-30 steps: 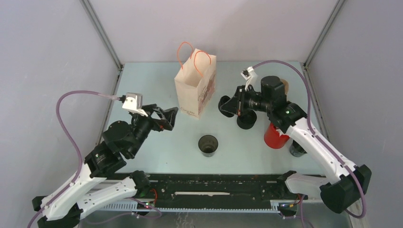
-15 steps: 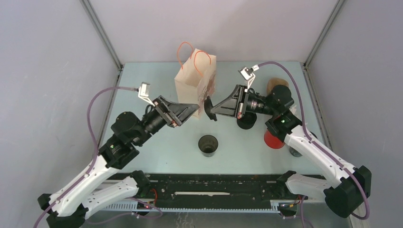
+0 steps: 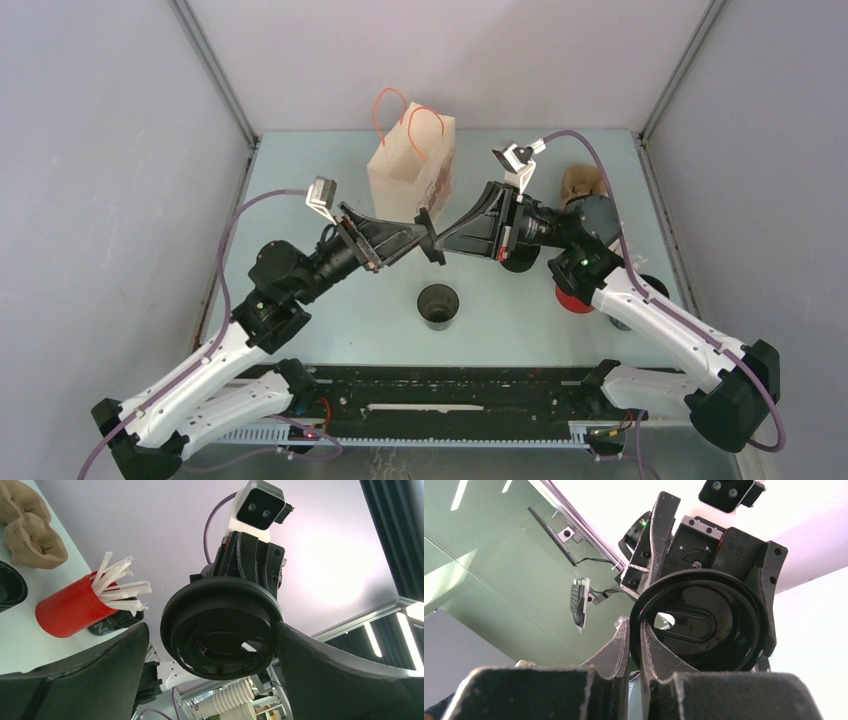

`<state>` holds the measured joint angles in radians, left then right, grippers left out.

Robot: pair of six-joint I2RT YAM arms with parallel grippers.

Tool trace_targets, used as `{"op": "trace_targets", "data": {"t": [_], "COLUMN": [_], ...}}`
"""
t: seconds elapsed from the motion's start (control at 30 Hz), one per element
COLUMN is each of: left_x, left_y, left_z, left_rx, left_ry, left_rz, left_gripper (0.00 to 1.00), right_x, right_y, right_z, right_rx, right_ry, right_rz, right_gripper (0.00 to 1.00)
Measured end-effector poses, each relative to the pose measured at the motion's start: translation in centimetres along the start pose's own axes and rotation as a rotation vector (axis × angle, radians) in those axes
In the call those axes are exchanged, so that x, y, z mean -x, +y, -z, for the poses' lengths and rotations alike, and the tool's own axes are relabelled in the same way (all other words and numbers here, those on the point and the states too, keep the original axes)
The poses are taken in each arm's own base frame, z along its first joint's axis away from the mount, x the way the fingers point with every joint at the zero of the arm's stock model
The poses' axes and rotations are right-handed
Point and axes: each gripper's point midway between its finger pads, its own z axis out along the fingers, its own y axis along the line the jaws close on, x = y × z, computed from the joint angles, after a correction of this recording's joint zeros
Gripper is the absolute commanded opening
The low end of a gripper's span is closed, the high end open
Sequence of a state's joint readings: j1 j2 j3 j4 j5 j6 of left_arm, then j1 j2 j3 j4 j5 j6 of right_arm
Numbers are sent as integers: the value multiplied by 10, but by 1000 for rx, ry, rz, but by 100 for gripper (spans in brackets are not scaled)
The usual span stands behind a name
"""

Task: Pack the takeout coffee

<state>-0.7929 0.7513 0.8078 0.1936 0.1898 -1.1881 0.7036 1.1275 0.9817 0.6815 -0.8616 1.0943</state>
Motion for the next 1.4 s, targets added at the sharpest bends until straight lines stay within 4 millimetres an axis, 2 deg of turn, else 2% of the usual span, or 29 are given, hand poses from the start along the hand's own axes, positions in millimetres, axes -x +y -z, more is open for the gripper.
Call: {"op": "trace_targets", "data": {"t": [0.23,0.4,1.03,1.13,1.4], "left_x": [-7,-8,-9,-8,-6], "left_y": [3,0,4,2,2], "left_z": [4,7,6,7,9], "left_rx": [-20,-31,-19,-26,-21], "left_ry": [18,22,27,24,13], "left_rz": [32,30,22,20,3], "left_gripper": [99,100,99,95,74], "right_x": [0,0,-4,-7,-3], "right_y": [-5,-17,-18,-16,-10], "right_z": [-1,0,-2,-3,-4], "right_rx": [-21,-76,-78,-67,-47], "right_ry": [-12,-23,-15,-13,-33], "right_rz": [-4,8,11,4,2], "right_gripper": [3,2,1,1,3]}}
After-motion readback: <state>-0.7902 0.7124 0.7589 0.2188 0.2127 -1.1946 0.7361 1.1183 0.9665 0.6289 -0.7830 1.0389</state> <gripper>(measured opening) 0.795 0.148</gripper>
